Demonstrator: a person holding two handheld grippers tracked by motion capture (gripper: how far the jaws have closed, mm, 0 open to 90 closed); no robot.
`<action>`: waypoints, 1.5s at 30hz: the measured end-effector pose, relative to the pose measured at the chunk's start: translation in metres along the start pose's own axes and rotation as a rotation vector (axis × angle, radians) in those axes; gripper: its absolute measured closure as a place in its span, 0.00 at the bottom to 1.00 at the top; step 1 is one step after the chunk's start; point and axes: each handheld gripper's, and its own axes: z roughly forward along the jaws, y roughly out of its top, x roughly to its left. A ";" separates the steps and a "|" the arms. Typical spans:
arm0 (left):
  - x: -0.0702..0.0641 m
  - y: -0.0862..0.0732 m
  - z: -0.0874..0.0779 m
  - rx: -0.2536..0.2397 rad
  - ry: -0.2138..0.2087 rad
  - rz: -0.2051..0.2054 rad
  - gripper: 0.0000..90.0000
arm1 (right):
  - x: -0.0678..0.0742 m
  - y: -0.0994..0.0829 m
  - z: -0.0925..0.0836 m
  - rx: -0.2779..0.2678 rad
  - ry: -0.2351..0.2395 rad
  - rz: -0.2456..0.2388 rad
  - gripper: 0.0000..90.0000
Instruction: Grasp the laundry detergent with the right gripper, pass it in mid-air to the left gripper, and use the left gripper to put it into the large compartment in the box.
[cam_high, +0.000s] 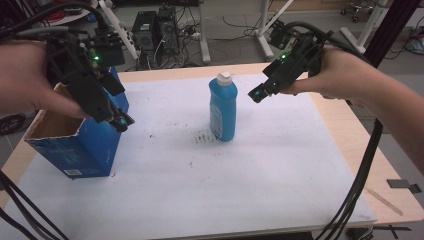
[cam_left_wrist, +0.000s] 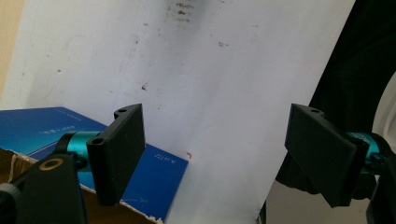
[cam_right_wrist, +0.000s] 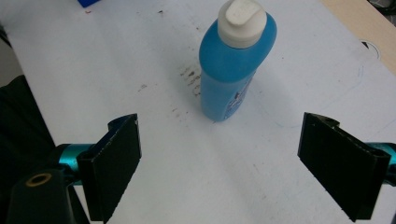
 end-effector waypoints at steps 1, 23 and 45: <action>0.000 0.000 0.000 0.003 0.000 0.002 0.23 | 0.000 0.000 0.004 -0.001 0.000 0.005 0.14; -0.003 0.002 -0.001 -0.001 -0.003 0.012 0.23 | -0.001 0.002 0.075 0.003 -0.041 0.066 0.14; -0.003 -0.001 0.000 0.007 -0.004 0.007 0.23 | 0.001 0.012 0.122 0.030 -0.094 0.066 0.14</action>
